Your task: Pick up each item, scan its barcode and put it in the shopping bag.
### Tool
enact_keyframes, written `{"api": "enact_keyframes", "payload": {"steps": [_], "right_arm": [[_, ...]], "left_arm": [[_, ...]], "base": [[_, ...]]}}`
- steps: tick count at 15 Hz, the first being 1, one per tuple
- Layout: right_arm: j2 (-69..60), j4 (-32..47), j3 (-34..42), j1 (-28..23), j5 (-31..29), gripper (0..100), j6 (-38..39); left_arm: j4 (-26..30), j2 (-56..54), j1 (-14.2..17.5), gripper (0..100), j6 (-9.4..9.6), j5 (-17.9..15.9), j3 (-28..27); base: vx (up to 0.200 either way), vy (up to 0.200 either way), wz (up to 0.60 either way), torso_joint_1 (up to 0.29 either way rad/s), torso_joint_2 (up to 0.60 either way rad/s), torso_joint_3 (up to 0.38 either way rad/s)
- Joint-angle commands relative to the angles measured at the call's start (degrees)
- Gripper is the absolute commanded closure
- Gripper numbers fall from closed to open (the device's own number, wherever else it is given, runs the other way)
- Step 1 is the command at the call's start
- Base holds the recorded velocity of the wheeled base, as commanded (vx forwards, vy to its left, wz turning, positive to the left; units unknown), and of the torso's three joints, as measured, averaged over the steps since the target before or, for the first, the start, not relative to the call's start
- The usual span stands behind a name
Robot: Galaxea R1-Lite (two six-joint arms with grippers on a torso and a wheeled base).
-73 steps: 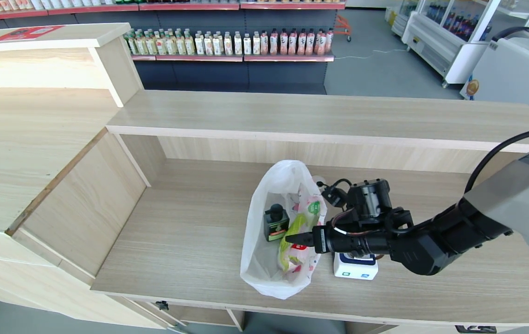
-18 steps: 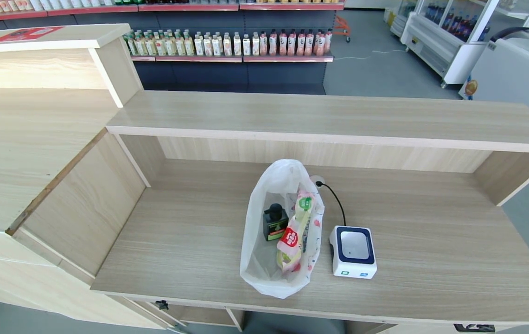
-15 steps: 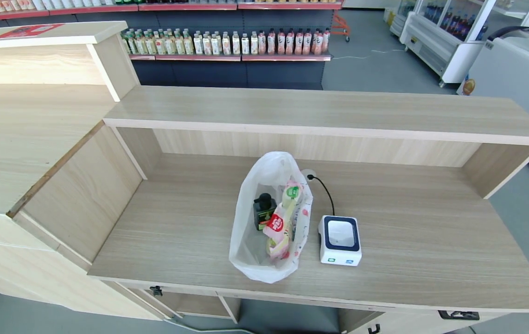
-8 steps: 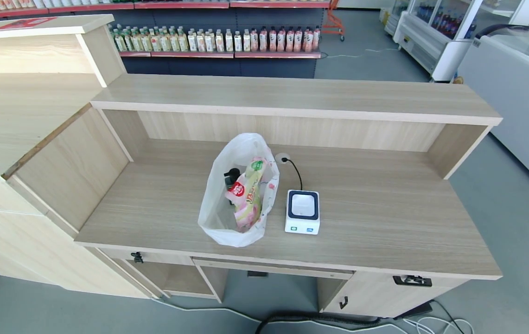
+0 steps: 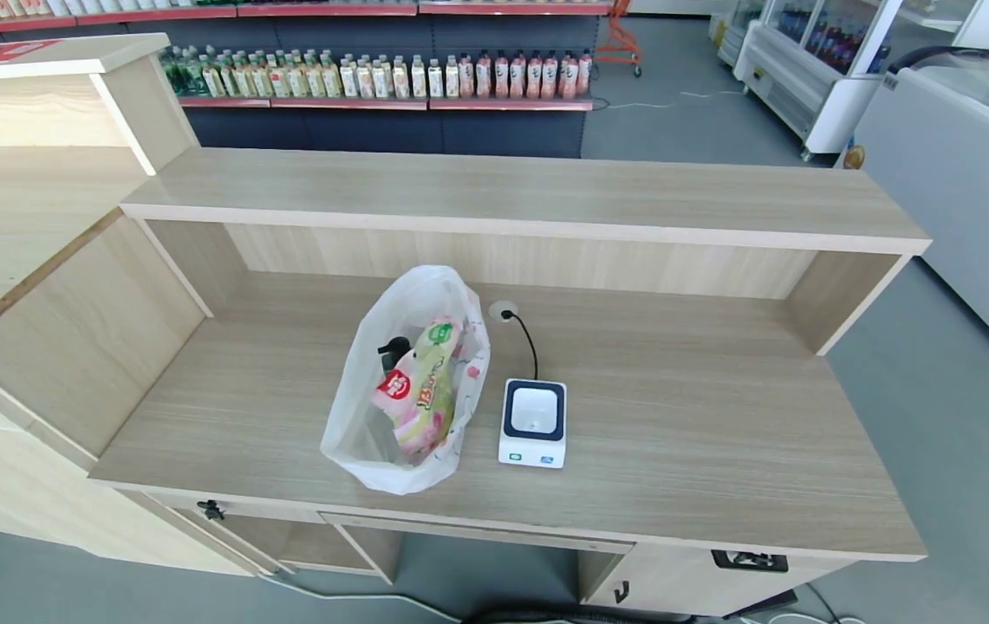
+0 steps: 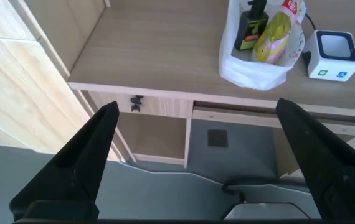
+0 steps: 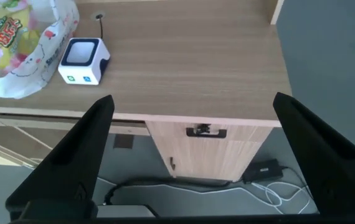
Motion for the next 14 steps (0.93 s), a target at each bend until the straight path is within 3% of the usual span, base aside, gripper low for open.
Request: {"api": "enact_keyframes", "payload": {"steps": [1, 5, 6, 14], "right_arm": [[0.1, 0.0, 0.0, 0.0, 0.0, 0, 0.0], [0.1, 0.0, 0.0, 0.0, -0.4, 0, 0.5], [0.1, 0.0, 0.0, 0.0, -0.3, 100, 0.5], [0.1, 0.0, 0.0, 0.0, -0.1, 100, 0.7]], "left_arm": [[0.0, 0.2, 0.0, 0, -0.01, 0.1, 0.0], [0.0, -1.3, 0.2, 0, -0.27, 0.2, 0.0], [0.0, -1.3, 0.2, 0, -0.27, 0.2, 0.0], [0.0, -1.3, 0.2, 0, -0.27, 0.2, 0.0]], "base": [[0.2, -0.2, 0.0, -0.002, 0.01, 0.002], [0.0, 0.0, 0.0, 0.0, 0.0, 0.0], [0.0, 0.0, 0.0, 0.0, 0.0, 0.0], [0.0, 0.0, 0.0, 0.0, 0.0, 0.0]]}}
